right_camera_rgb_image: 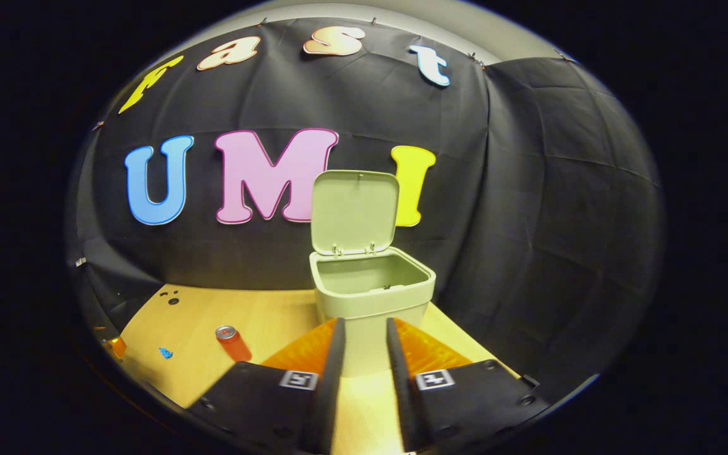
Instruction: Press the lid of the desktop garbage bin to open it, pick up the crumpled paper on the desktop and throw it into the bin, then pick up the pop can on the desktop and drop it into the bin, and finally close the garbage bin lid.
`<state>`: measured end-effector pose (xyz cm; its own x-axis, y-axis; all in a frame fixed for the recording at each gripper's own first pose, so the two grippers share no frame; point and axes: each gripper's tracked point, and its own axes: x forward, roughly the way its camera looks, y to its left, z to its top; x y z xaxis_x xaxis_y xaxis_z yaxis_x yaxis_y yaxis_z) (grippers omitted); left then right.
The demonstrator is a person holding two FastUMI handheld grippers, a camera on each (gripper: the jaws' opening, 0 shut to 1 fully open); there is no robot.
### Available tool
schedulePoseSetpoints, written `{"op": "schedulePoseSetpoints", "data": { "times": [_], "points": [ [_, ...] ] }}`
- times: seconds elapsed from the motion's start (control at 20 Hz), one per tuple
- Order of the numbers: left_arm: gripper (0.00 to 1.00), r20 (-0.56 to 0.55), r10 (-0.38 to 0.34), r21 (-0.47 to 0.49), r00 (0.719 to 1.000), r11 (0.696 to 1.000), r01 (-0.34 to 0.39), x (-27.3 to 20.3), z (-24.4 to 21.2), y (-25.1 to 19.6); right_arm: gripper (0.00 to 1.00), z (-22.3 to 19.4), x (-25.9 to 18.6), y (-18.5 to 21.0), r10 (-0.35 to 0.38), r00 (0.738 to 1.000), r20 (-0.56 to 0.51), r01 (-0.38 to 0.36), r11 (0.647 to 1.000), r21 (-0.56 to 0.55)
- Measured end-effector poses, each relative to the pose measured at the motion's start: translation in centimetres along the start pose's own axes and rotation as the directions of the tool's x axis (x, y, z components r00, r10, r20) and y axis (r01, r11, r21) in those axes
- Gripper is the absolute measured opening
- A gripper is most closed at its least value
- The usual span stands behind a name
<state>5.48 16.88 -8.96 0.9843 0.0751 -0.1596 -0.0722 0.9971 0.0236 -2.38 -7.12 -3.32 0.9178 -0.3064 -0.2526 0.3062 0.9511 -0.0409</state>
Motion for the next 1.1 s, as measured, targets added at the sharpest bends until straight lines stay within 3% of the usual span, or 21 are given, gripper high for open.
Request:
{"op": "schedulePoseSetpoints", "data": {
  "times": [0.1,0.2,0.5,0.75,1.1],
  "points": [
    [0.96,-0.028,0.010,-0.020,1.000,1.000,-0.011,2.1,-0.9,0.6,0.79,-0.9,-0.5,0.6,0.023,0.999,-0.029,-0.023,1.000,-0.018],
    [0.96,-0.053,0.015,-0.032,0.998,0.999,-0.016,4.5,-1.7,0.9,0.99,-1.3,-0.9,0.1,0.013,0.999,-0.037,-0.015,0.999,-0.043],
    [0.96,-0.175,0.004,-0.043,0.985,0.999,-0.012,10.9,-5.2,-0.3,0.98,-3.7,-3.1,-1.3,-0.006,0.996,-0.094,-0.003,0.996,-0.093],
    [0.96,-0.251,0.052,-0.055,0.967,0.996,-0.068,15.7,-8.1,-0.1,0.98,-6.0,-5.2,-3.2,-0.039,0.988,-0.147,0.026,0.996,-0.087],
    [0.96,-0.335,0.092,0.001,0.938,0.995,-0.097,18.4,-10.8,0.3,0.98,-8.8,-7.1,-4.8,-0.072,0.973,-0.221,0.054,0.995,-0.088]
  ]
}}
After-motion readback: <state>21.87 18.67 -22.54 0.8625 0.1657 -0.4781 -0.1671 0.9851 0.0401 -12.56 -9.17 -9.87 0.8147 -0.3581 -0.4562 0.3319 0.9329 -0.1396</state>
